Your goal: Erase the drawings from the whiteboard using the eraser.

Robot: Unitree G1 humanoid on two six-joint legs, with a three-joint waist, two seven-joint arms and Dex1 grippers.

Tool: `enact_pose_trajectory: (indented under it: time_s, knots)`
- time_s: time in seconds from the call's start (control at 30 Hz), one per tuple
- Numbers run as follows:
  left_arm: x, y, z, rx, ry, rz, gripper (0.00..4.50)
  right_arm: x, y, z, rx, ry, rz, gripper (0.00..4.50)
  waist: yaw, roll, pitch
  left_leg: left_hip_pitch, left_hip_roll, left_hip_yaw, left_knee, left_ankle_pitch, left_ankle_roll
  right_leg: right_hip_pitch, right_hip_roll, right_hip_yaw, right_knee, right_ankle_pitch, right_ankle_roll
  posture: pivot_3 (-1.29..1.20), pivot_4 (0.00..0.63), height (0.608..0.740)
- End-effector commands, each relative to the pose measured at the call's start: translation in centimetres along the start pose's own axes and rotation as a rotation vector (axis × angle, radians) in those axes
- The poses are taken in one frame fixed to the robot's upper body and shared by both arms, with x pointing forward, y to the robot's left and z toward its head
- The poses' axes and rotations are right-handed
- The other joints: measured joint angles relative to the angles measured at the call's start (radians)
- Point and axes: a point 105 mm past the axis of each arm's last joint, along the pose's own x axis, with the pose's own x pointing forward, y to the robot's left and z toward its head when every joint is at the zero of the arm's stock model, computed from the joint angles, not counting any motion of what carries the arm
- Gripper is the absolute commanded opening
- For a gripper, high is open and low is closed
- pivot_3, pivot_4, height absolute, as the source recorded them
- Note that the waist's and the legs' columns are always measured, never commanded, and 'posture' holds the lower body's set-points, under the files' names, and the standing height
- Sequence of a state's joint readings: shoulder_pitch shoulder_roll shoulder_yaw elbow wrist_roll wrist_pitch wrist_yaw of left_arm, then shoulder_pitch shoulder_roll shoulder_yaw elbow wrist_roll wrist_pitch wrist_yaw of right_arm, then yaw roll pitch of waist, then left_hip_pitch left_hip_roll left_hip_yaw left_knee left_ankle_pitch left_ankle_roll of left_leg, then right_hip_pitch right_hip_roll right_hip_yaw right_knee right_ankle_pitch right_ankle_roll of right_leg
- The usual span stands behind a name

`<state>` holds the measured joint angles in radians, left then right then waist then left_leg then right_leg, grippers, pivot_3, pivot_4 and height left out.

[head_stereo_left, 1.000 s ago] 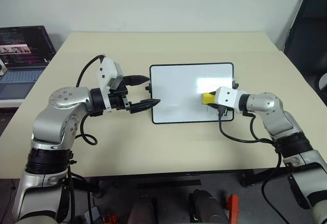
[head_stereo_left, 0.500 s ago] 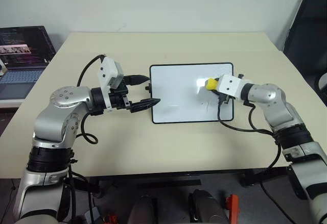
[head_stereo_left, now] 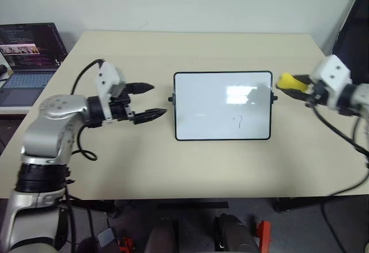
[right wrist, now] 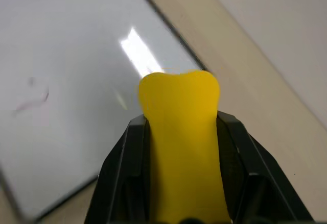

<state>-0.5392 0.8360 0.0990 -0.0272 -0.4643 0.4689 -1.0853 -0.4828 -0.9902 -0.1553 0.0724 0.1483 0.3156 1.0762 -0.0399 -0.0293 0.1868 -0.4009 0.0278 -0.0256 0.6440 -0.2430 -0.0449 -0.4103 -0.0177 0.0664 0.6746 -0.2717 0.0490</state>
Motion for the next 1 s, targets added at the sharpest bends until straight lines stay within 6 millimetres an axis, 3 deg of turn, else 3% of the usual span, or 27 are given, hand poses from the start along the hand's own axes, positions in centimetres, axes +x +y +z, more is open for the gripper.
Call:
enact_pose_trajectory:
  time_s: [0.03, 0.17, 0.57, 0.83, 1.0]
  knots:
    - [-0.5, -0.6, 1.1, 0.042, -0.021, -0.021, 4.5, -1.9, -0.3, 0.3, -0.032, 0.013, 0.002, 1.36, -0.001, 0.0, 0.0, 0.0, 0.0, 0.001, 0.0, 0.0, 0.0, 0.0, 0.0, 0.0, 0.0, 0.0, 0.0, 0.0, 0.15, 0.74]
    - [-0.7, -0.9, 1.1, 0.035, -0.022, -0.022, 4.5, -2.2, -0.3, 0.8, -0.031, -0.004, -0.001, 1.36, -0.015, 0.0, 0.0, 0.001, 0.0, 0.002, 0.001, 0.0, 0.0, 0.0, 0.0, 0.003, 0.002, 0.0, 0.0, 0.0, 0.15, 0.74]
    - [0.0, -1.1, 1.4, 0.038, -0.044, -0.031, 4.5, -0.5, -1.1, 2.3, -0.05, -0.068, -0.04, 1.36, -0.017, 0.0, 0.0, 0.002, 0.0, 0.001, 0.002, 0.0, -0.001, 0.001, 0.001, 0.003, 0.004, 0.0, 0.0, 0.0, 0.15, 0.74]
    - [0.0, -1.2, 1.6, 0.041, -0.048, -0.041, 4.5, 0.5, 0.0, 3.5, -0.04, -0.121, 0.007, 1.36, -0.014, 0.0, 0.0, 0.002, 0.0, 0.001, 0.002, 0.0, -0.001, 0.001, 0.0, 0.002, 0.004, 0.0, 0.0, 0.0, 0.15, 0.74]
    - [0.7, -1.3, 1.4, 0.036, -0.053, -0.056, 4.5, 5.5, 4.3, 6.1, -0.062, -0.243, 0.065, 1.36, -0.024, 0.0, 0.0, 0.003, 0.001, 0.001, 0.002, 0.0, -0.001, 0.001, 0.002, 0.003, 0.005, 0.0, 0.0, 0.0, 0.15, 0.74]
